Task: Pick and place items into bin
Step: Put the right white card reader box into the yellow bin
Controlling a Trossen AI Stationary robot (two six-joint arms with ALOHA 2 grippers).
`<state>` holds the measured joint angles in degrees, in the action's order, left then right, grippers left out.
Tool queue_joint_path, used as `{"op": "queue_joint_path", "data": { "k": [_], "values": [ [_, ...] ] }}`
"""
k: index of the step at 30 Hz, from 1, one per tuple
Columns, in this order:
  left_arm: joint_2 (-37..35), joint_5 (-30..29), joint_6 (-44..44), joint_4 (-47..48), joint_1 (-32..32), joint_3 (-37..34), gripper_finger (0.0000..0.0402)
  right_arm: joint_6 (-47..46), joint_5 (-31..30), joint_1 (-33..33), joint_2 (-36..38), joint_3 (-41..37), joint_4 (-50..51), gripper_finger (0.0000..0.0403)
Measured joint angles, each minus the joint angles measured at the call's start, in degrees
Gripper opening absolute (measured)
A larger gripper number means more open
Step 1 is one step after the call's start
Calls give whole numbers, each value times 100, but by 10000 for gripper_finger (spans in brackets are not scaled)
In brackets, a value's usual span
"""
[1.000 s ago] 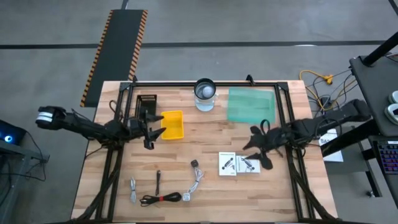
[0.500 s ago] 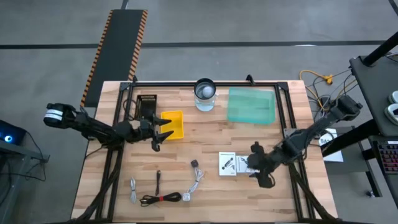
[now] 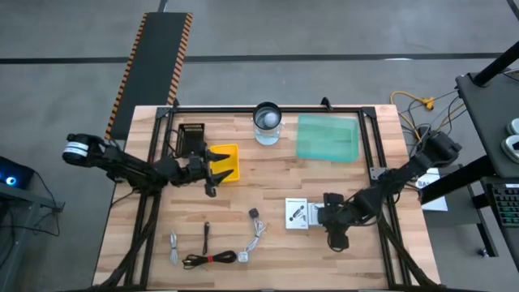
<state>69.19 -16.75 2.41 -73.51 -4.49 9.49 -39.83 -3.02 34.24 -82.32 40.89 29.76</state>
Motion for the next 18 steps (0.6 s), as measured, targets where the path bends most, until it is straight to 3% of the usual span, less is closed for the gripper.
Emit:
{"op": "queue_joint_path", "data": {
  "k": [18],
  "values": [
    [194, 6, 152, 33, 0, 223, 234, 358, -233, 0, -751, 126, -73, 194]
  ]
}}
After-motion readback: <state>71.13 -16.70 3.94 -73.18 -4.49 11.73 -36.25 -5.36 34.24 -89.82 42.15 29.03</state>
